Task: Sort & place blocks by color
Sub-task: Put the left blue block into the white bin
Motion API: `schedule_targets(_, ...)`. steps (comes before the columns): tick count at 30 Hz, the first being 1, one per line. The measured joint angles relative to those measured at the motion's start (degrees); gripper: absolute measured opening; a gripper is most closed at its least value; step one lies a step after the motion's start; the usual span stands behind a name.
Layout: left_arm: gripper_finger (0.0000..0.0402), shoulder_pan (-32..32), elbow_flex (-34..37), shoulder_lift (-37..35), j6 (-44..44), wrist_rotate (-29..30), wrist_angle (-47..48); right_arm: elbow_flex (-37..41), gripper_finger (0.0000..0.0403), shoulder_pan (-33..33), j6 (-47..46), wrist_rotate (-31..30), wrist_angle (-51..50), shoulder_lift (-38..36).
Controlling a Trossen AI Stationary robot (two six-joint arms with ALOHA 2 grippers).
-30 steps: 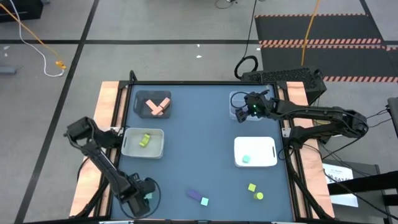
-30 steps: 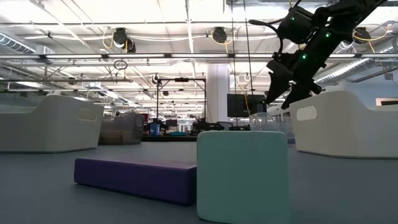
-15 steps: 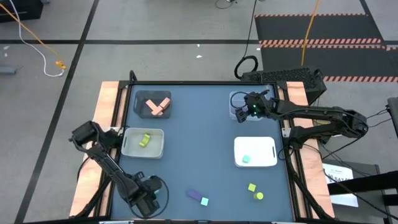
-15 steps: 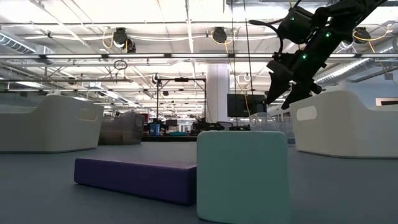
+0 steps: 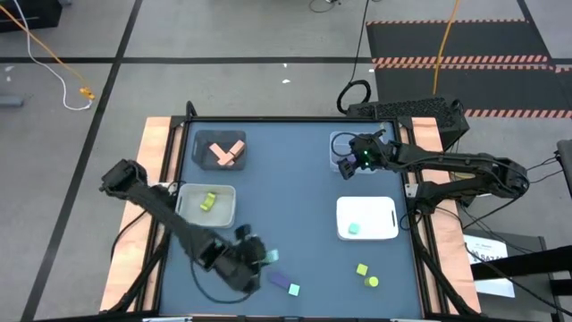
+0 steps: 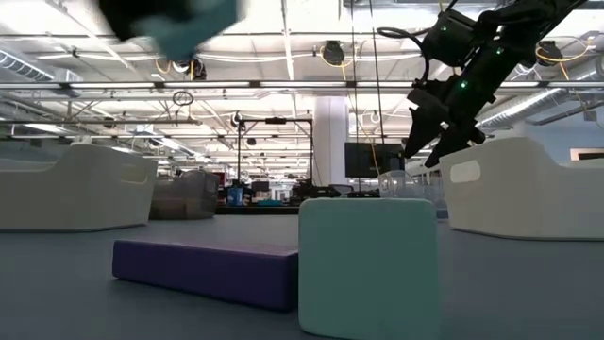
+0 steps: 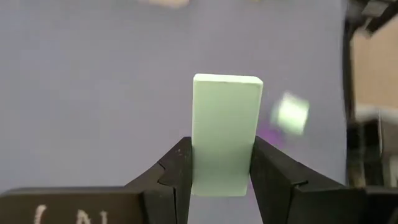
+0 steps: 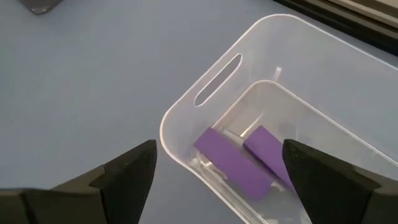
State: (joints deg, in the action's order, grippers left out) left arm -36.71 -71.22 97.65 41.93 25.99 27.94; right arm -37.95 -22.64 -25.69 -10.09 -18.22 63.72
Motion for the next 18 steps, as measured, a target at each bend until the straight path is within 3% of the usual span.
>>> schedule_targets(10,0.0125,12.1,0.0,0.0,-38.4,0.8,-28.5,0.0,0.0339,2.9,-0.6,0.1,0.2,0.0)
schedule_targets(18,0.0125,15.9,0.0,0.0,-51.8,0.8,-43.0,0.3,0.0339,6.7,-0.1,-0.2,5.2,0.0)
